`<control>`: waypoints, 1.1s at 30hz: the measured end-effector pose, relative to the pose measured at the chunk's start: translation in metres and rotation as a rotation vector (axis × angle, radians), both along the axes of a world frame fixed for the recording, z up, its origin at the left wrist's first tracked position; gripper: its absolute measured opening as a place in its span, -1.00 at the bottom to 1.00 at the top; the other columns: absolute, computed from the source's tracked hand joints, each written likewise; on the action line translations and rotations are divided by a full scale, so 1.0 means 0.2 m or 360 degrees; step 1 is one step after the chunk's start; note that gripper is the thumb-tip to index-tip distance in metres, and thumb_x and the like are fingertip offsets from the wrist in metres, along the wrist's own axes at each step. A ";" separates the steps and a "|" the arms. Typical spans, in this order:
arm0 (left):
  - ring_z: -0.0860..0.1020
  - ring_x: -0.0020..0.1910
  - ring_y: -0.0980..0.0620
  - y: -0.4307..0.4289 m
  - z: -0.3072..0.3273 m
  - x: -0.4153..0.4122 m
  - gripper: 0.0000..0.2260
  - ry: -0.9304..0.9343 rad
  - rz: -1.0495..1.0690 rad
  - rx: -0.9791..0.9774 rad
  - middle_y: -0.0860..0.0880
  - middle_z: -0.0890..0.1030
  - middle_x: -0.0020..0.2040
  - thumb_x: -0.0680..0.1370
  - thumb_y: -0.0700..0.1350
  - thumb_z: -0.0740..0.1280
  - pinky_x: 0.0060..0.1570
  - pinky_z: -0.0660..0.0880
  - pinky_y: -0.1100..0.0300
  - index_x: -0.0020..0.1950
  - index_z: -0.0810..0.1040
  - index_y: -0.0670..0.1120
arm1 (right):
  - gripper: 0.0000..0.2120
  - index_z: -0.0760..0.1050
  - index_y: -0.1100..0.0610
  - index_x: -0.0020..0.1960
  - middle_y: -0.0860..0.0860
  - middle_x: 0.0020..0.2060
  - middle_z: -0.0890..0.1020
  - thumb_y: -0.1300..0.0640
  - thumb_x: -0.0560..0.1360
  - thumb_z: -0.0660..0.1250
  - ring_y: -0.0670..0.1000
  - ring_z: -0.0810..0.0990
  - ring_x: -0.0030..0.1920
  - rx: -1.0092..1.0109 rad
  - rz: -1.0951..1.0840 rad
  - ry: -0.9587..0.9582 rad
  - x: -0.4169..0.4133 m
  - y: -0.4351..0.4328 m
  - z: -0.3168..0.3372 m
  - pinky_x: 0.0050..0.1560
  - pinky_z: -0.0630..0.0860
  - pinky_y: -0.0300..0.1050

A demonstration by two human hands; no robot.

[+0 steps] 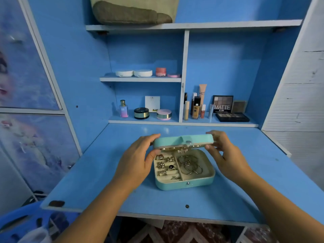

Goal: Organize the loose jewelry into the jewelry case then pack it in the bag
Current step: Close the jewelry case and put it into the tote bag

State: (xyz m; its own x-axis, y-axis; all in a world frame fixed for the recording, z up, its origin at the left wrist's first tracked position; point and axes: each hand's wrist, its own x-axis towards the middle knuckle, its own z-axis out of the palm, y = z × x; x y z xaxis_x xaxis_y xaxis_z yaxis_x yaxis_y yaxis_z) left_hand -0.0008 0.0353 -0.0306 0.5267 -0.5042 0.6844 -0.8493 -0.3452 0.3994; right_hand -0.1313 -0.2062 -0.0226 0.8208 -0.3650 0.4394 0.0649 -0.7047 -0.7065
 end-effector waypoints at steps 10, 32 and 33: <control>0.34 0.35 0.34 0.12 -0.11 -0.14 -0.62 0.0156 -0.0197 0.0187 0.31 0.35 0.36 0.56 -0.02 0.28 0.26 0.24 0.51 0.37 0.37 0.17 | -0.60 0.26 -0.28 0.15 -0.47 0.21 0.34 0.10 0.50 0.35 -0.54 0.38 0.04 -0.0270 -0.0008 0.0047 -0.23 0.10 -0.12 0.04 0.31 -0.56; 0.41 0.29 0.34 0.11 -0.20 -0.16 -0.65 0.0364 -0.0227 0.0039 0.35 0.40 0.33 0.46 -0.02 0.47 0.23 0.27 0.54 0.21 0.54 0.22 | -0.63 0.30 -0.19 0.12 -0.39 0.33 0.29 -0.24 0.39 0.32 -0.30 0.39 0.20 -0.0429 -0.0024 0.0046 -0.29 0.14 -0.19 0.09 0.35 -0.38; 0.42 0.29 0.33 0.11 -0.20 -0.16 -0.65 0.0364 -0.0231 0.0033 0.35 0.41 0.32 0.46 -0.03 0.48 0.24 0.29 0.52 0.20 0.54 0.22 | -0.62 0.28 -0.19 0.13 -0.42 0.32 0.27 -0.21 0.40 0.34 -0.27 0.42 0.19 -0.0417 -0.0025 0.0076 -0.28 0.15 -0.19 0.03 0.34 -0.42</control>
